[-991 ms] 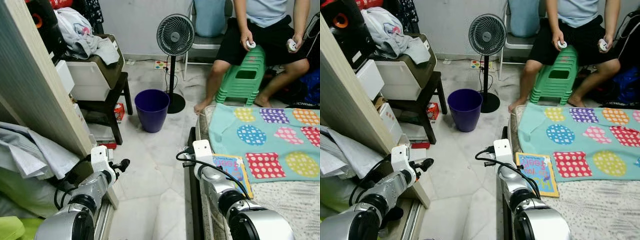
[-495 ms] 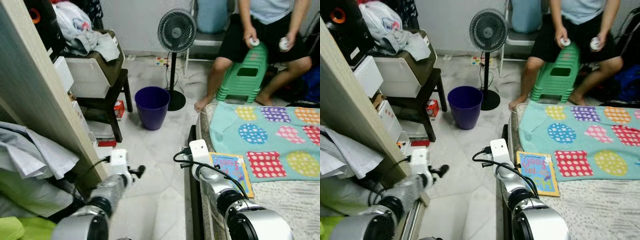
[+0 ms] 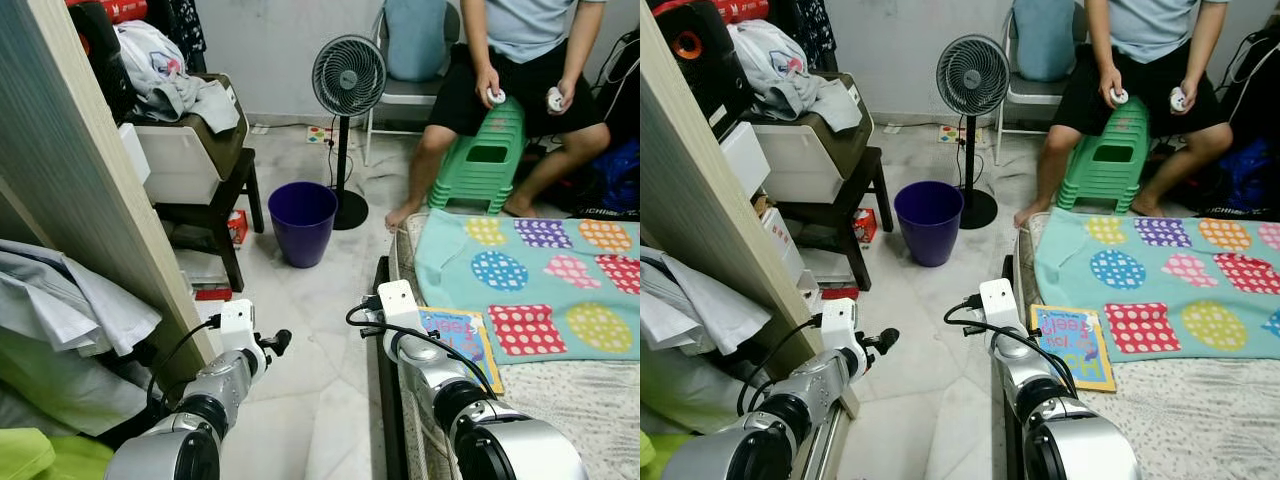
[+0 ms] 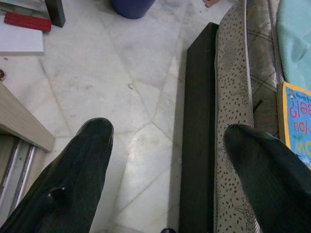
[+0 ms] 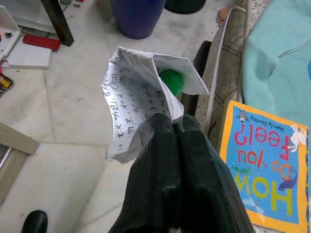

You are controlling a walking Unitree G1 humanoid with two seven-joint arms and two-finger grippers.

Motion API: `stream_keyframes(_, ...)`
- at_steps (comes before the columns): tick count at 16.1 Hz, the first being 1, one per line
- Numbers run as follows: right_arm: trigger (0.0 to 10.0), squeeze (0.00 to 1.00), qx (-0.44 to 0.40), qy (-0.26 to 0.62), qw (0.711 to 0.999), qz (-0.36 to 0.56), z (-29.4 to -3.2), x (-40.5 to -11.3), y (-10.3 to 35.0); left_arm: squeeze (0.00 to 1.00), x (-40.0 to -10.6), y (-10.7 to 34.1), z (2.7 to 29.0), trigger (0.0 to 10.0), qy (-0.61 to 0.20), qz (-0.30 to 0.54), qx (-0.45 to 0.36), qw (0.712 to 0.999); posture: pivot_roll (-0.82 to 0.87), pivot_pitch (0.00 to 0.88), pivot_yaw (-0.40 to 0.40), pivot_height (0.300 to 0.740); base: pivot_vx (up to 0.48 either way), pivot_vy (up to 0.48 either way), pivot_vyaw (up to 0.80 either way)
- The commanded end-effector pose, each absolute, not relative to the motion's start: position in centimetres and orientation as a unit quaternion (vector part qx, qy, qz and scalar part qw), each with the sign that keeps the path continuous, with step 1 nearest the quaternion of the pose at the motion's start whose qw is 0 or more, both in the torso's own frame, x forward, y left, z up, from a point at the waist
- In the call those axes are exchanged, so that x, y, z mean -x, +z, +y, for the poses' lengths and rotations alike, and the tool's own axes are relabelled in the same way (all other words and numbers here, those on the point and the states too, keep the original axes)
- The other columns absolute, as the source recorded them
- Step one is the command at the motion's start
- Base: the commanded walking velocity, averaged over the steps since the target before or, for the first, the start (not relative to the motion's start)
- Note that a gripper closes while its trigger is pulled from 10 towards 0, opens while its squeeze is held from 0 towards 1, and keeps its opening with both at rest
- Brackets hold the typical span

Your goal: Clean up the room

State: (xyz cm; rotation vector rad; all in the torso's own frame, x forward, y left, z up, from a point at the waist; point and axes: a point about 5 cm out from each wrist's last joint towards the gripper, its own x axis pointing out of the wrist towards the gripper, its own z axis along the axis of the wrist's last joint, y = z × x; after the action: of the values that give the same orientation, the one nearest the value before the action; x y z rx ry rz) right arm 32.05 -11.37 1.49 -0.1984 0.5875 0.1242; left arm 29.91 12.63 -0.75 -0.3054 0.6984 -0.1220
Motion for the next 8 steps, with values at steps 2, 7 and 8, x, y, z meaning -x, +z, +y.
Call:
stream_keyframes(2, 10.0, 0.0, 0.092, 0.031, 0.955, 0.279, -12.3, -32.6, 2.1, 0.0, -30.0, -0.7, 12.8, 10.0, -0.056, 0.339, 0.149, 0.927, -0.08, 0.0, -0.016, 0.74, 0.0, 0.0, 0.0)
stream_keyframes(7, 10.0, 0.0, 0.083, -0.05, 0.959, 0.265, -18.0, -33.5, 3.5, 0.0, -30.0, -0.7, 12.8, 10.0, -0.056, 0.34, 0.149, 0.927, -0.09, 0.0, -0.011, 0.74, 0.0, 0.0, 0.0)
stream_keyframes(8, 10.0, 0.0, 0.082, -0.058, 0.96, 0.263, -18.4, -33.6, 3.6, 0.0, -30.0, -0.7, 12.8, 10.0, -0.056, 0.34, 0.149, 0.927, -0.09, 0.0, -0.011, 0.74, 0.0, 0.0, 0.0)
